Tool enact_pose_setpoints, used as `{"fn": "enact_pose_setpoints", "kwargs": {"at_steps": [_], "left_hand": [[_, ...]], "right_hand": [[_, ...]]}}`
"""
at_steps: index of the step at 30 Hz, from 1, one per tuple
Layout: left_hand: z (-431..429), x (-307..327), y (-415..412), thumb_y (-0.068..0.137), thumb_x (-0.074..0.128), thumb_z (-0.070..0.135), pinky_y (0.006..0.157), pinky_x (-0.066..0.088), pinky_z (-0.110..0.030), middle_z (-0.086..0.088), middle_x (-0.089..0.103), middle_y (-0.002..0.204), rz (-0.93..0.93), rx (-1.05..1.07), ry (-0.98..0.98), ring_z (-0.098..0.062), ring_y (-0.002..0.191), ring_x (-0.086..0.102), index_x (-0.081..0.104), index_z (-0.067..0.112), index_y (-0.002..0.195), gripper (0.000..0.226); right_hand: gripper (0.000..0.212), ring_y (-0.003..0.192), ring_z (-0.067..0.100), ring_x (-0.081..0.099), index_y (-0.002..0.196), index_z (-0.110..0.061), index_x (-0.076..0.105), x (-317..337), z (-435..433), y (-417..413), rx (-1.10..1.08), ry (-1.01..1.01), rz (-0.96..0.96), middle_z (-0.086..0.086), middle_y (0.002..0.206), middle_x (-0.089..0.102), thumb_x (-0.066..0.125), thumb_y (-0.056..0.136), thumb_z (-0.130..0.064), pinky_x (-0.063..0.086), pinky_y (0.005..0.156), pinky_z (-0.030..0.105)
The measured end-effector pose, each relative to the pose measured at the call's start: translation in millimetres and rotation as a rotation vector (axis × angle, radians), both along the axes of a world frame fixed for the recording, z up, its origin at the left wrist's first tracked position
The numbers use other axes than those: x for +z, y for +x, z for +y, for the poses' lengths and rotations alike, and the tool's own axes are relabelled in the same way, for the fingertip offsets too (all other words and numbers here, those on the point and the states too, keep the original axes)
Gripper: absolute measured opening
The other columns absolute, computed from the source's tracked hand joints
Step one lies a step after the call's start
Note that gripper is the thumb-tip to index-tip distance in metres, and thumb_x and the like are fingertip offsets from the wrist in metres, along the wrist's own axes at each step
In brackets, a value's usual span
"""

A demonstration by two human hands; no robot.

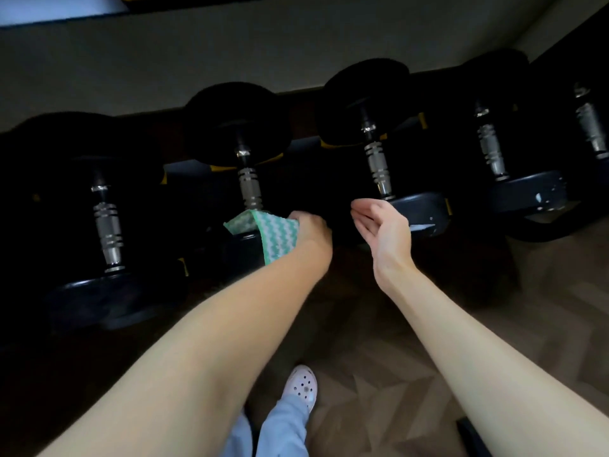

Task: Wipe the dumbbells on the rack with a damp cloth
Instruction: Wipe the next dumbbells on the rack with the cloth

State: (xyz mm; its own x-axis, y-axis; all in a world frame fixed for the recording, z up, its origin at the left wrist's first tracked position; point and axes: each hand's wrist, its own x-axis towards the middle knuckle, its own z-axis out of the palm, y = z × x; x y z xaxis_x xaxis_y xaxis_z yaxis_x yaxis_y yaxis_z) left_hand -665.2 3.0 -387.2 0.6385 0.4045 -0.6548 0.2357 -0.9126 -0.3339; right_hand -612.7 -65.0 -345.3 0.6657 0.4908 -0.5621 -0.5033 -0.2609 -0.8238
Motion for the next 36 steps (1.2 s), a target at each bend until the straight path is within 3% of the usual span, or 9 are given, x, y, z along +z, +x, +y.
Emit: {"fn": "enact_pose_setpoints", "kwargs": {"at_steps": [5, 10, 13, 16, 20, 23, 27, 30, 36], "left_hand": [[9.8, 9.2, -26.9, 0.099, 0.032, 0.029, 0.085, 0.039, -0.035, -0.012, 0.056, 0.118, -0.311, 0.146, -0.082, -0.029, 0.106, 0.054, 0.054, 0.009, 0.121, 0.037], [26.2, 12.0, -95.8, 0.088, 0.034, 0.025, 0.051, 0.039, -0.03, -0.006, 0.058, 0.068, -0.772, 0.234, -0.123, -0.025, 0.055, 0.054, 0.064, 0.008, 0.082, 0.035], [34.5, -5.4, -145.0, 0.09, 0.026, 0.021, 0.062, 0.046, -0.036, -0.014, 0.059, 0.088, -0.851, 0.314, -0.171, -0.031, 0.069, 0.056, 0.055, 0.002, 0.102, 0.037], [39.0, -11.4, -172.9, 0.093, 0.017, 0.031, 0.09, 0.034, -0.029, -0.004, 0.047, 0.112, -0.971, 0.676, -0.477, -0.018, 0.101, 0.045, 0.045, 0.004, 0.129, 0.053], [32.1, -10.3, -169.6, 0.09, 0.019, 0.032, 0.089, 0.03, -0.026, -0.004, 0.044, 0.105, -1.089, 0.915, -0.55, -0.02, 0.1, 0.043, 0.046, 0.003, 0.123, 0.052], [23.2, -6.2, -146.8, 0.09, 0.023, 0.032, 0.08, 0.044, -0.043, -0.018, 0.055, 0.093, -1.008, 0.759, -0.296, -0.034, 0.086, 0.052, 0.055, -0.002, 0.107, 0.05], [9.0, 8.1, -94.5, 0.084, 0.032, 0.033, 0.062, 0.045, -0.036, -0.009, 0.06, 0.081, -0.787, 0.365, -0.014, -0.028, 0.069, 0.056, 0.065, 0.011, 0.102, 0.043], [2.0, 13.7, -57.9, 0.094, 0.029, 0.03, 0.074, 0.038, -0.036, -0.01, 0.055, 0.105, -0.55, 0.187, 0.019, -0.027, 0.091, 0.052, 0.052, 0.011, 0.124, 0.042], [-10.0, -0.5, -9.0, 0.099, 0.038, 0.029, 0.103, 0.029, -0.053, -0.02, 0.035, 0.142, 0.014, -0.207, 0.041, -0.04, 0.13, 0.031, 0.038, 0.013, 0.14, 0.045]], "right_hand": [[0.034, 0.109, 0.021, 0.058, 0.112, -0.001, 0.058, 5.1, 5.0, -19.2, -0.014, 0.039, 0.074, 0.009, 0.108, 0.062, 0.027, 0.098, -0.004, 0.042, 0.102, 0.03], [0.031, 0.102, 0.017, 0.061, 0.11, -0.001, 0.059, 8.1, 3.1, -29.5, -0.028, 0.028, 0.097, 0.01, 0.106, 0.063, 0.031, 0.098, -0.006, 0.048, 0.092, 0.025], [0.028, 0.107, 0.022, 0.06, 0.106, -0.002, 0.06, 6.3, 7.7, -40.5, 0.001, -0.022, 0.091, 0.015, 0.111, 0.063, 0.034, 0.097, -0.006, 0.045, 0.097, 0.027], [0.025, 0.109, 0.019, 0.06, 0.103, -0.007, 0.065, 1.3, 17.6, -61.0, 0.031, -0.039, 0.059, 0.012, 0.111, 0.065, 0.041, 0.095, -0.008, 0.045, 0.097, 0.025], [0.029, 0.112, 0.017, 0.058, 0.115, -0.003, 0.063, -2.2, 26.2, -68.4, -0.039, -0.011, 0.05, 0.01, 0.117, 0.063, 0.042, 0.096, -0.009, 0.045, 0.096, 0.022], [0.027, 0.109, 0.021, 0.06, 0.111, 0.0, 0.063, -2.7, 23.4, -55.9, -0.131, -0.022, 0.025, 0.014, 0.114, 0.064, 0.042, 0.095, -0.007, 0.049, 0.089, 0.021], [0.026, 0.101, 0.02, 0.061, 0.089, -0.011, 0.065, -2.3, 17.4, -41.5, -0.177, -0.061, -0.041, 0.009, 0.1, 0.065, 0.041, 0.094, -0.005, 0.049, 0.088, 0.023], [0.028, 0.107, 0.017, 0.058, 0.089, -0.02, 0.066, -3.6, 10.6, -27.4, -0.17, -0.12, -0.11, 0.003, 0.105, 0.066, 0.04, 0.094, -0.01, 0.043, 0.097, 0.028], [0.035, 0.114, 0.016, 0.055, 0.12, -0.004, 0.058, -2.6, -5.2, -17.3, -0.117, -0.038, 0.024, 0.007, 0.116, 0.061, 0.03, 0.102, -0.017, 0.039, 0.103, 0.026]]}}
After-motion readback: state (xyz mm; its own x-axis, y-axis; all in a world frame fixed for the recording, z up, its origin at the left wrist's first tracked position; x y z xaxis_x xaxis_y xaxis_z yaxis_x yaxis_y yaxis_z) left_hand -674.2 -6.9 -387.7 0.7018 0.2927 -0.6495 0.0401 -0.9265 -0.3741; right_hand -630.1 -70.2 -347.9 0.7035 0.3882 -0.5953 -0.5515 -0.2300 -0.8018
